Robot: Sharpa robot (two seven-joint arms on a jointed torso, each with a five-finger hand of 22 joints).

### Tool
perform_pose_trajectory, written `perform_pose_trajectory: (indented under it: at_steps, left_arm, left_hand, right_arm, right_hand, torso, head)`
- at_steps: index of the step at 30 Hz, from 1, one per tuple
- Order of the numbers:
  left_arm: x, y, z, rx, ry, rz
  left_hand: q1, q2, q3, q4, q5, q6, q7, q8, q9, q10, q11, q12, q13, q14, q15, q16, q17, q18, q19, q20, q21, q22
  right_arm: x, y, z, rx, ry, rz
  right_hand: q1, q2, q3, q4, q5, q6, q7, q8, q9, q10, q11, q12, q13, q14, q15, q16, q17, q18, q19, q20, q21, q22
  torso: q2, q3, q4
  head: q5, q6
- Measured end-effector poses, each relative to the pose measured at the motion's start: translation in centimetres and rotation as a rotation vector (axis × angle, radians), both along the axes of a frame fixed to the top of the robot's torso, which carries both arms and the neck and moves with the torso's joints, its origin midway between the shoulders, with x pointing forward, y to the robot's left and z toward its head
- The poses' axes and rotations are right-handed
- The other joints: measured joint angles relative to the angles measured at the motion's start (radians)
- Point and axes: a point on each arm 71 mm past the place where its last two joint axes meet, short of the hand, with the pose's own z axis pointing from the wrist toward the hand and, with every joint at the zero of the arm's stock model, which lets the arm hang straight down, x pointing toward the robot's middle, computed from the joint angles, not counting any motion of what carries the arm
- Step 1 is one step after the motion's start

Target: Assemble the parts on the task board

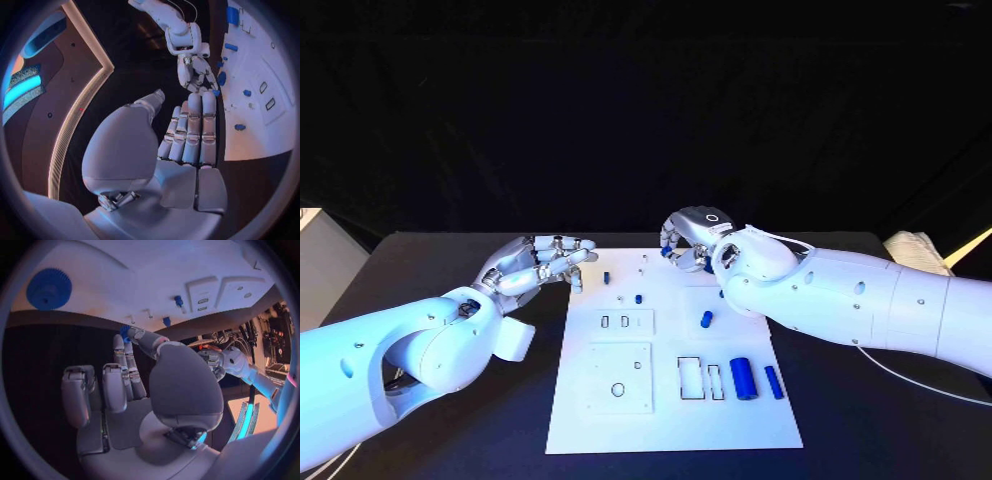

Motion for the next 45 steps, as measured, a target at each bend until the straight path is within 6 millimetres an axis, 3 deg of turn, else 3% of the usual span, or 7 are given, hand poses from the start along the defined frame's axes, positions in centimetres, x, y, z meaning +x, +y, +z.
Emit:
perform_pose_trajectory:
  at_steps: [10,18,32,45]
  left_arm:
    - [-0.1,-0.4,0.1,-0.004,0.001,-0.010]
    - [-0.2,-0.5,0.2,-0.005,0.000,-0.014]
    - [-0.2,-0.6,0.5,-0.006,-0.005,-0.018]
    - [-0.1,-0.7,0.6,-0.006,-0.008,-0.019]
  left_hand:
    - [0.000,0.000,0.000,0.000,0.000,0.000,0.000,0.000,0.000,0.000,0.000,0.000,0.000,0.000,0.000,0.000,0.000,0.000,0.000,0.000,0.000,0.000]
    - [0.000,0.000,0.000,0.000,0.000,0.000,0.000,0.000,0.000,0.000,0.000,0.000,0.000,0.000,0.000,0.000,0.000,0.000,0.000,0.000,0.000,0.000]
    - [0.000,0.000,0.003,-0.003,0.000,0.000,0.000,0.000,0.001,-0.004,0.004,0.000,0.000,0.000,0.000,0.000,-0.002,0.000,-0.004,0.004,0.004,0.001]
    - [0.000,0.000,0.003,-0.003,0.000,0.000,0.000,0.000,0.001,-0.004,0.004,0.000,0.000,0.000,0.000,0.000,-0.002,0.000,-0.004,0.004,0.004,0.001]
  right_arm:
    - [0.7,1.6,0.0,0.005,-0.023,0.003]
    - [1.2,1.9,-0.2,0.000,-0.027,-0.009]
    - [1.4,2.1,-0.6,-0.003,-0.022,-0.012]
    - [1.5,2.4,-0.8,-0.004,-0.016,-0.010]
  right_hand:
    - [0.000,0.000,0.000,0.000,-0.002,-0.001,0.001,0.000,0.001,0.000,0.000,-0.003,0.005,0.000,0.000,0.003,0.001,0.000,0.000,0.000,0.000,0.000]
    - [-0.005,0.004,-0.004,0.002,-0.004,-0.004,0.001,-0.004,0.007,0.000,0.000,-0.004,0.006,0.000,0.000,0.003,0.001,0.000,0.000,0.000,0.000,0.000]
    - [-0.006,0.005,-0.001,0.005,0.001,-0.008,0.001,0.000,0.007,0.000,0.000,-0.010,0.013,0.000,0.000,0.003,0.002,0.000,0.000,0.000,0.000,0.000]
    - [-0.006,0.005,-0.001,0.005,0.000,-0.010,0.002,0.000,0.013,0.000,0.000,-0.010,0.019,0.000,0.000,0.003,0.002,0.000,0.000,0.000,0.000,-0.001]
  torso:
    - [0.007,-0.0031,0.0064]
    - [0.015,-0.0072,0.0143]
    - [0.024,-0.0123,0.0208]
    - [0.029,-0.0124,0.0254]
  head:
    - [0.003,-0.003]
    - [0.001,0.000]
    - [0.000,-0.002]
    - [-0.003,-0.003]
